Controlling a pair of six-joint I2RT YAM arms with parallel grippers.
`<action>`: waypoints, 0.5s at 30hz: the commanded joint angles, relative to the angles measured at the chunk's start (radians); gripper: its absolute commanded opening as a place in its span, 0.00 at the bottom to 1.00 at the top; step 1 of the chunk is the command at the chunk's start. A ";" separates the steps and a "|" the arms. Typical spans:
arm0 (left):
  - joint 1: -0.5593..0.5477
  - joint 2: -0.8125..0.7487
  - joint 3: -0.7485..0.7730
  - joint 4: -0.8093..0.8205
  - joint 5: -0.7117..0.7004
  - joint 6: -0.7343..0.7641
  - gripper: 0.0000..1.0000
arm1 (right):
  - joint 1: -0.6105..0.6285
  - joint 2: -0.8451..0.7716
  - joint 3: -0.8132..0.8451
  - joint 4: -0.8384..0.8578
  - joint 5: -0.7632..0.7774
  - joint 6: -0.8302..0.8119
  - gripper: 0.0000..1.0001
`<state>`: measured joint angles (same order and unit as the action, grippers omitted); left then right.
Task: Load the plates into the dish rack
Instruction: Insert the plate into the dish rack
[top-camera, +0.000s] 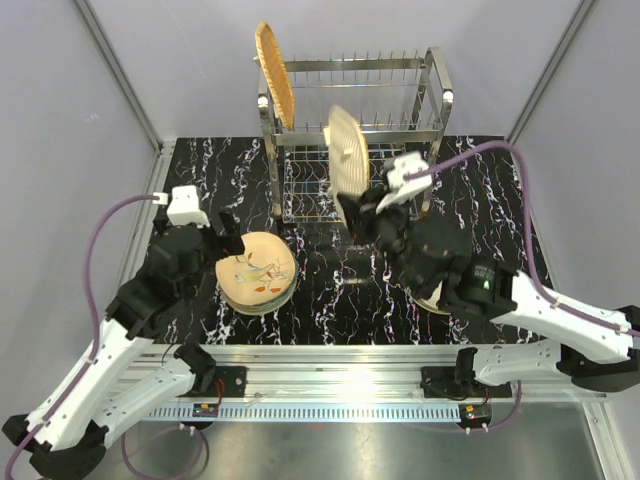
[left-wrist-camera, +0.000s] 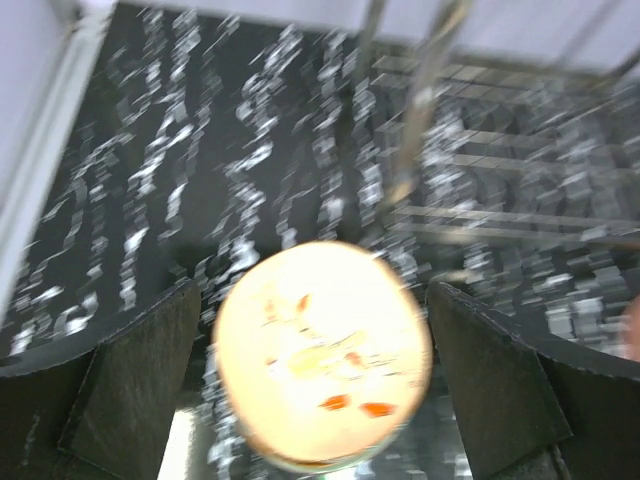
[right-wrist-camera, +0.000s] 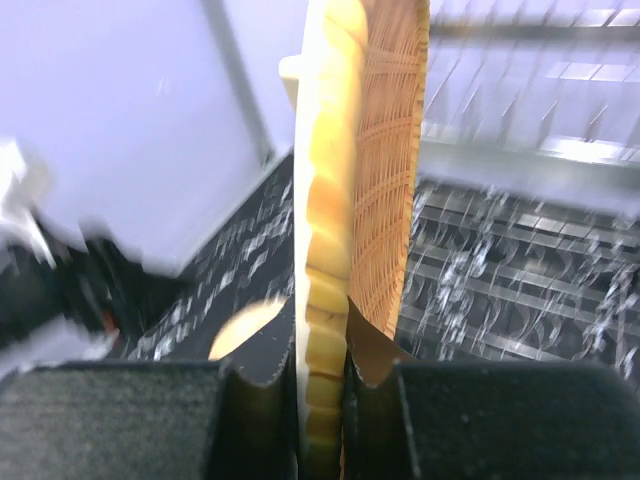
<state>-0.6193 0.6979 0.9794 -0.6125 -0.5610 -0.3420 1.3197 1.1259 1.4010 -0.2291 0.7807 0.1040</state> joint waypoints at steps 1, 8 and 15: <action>0.003 0.018 -0.044 0.068 -0.128 0.064 0.99 | -0.085 0.078 0.186 0.102 -0.130 -0.098 0.00; 0.006 0.041 -0.064 0.086 -0.128 0.093 0.99 | -0.158 0.261 0.476 0.109 -0.211 -0.201 0.00; 0.007 0.012 -0.097 0.094 -0.139 0.101 0.99 | -0.318 0.489 0.788 0.042 -0.242 -0.210 0.00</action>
<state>-0.6147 0.7300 0.8898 -0.5762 -0.6636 -0.2554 1.0618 1.5650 2.0533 -0.2302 0.5797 -0.0677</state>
